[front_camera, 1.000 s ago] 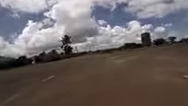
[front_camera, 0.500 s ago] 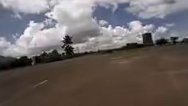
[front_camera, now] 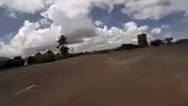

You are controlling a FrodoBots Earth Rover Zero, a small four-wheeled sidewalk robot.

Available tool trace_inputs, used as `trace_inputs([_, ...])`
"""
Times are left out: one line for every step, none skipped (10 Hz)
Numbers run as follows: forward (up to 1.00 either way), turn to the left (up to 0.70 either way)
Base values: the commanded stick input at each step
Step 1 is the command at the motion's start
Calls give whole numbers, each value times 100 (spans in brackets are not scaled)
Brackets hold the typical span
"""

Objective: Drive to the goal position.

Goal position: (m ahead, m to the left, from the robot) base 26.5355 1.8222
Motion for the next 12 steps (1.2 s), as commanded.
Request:
trace_inputs([100, 0])
trace_inputs([100, -4])
trace_inputs([100, -2])
trace_inputs([100, 0])
trace_inputs([100, 0])
trace_inputs([100, 0])
trace_inputs([100, 0])
trace_inputs([100, 0])
trace_inputs([100, 0])
trace_inputs([100, 0])
trace_inputs([100, 0])
trace_inputs([100, 0])
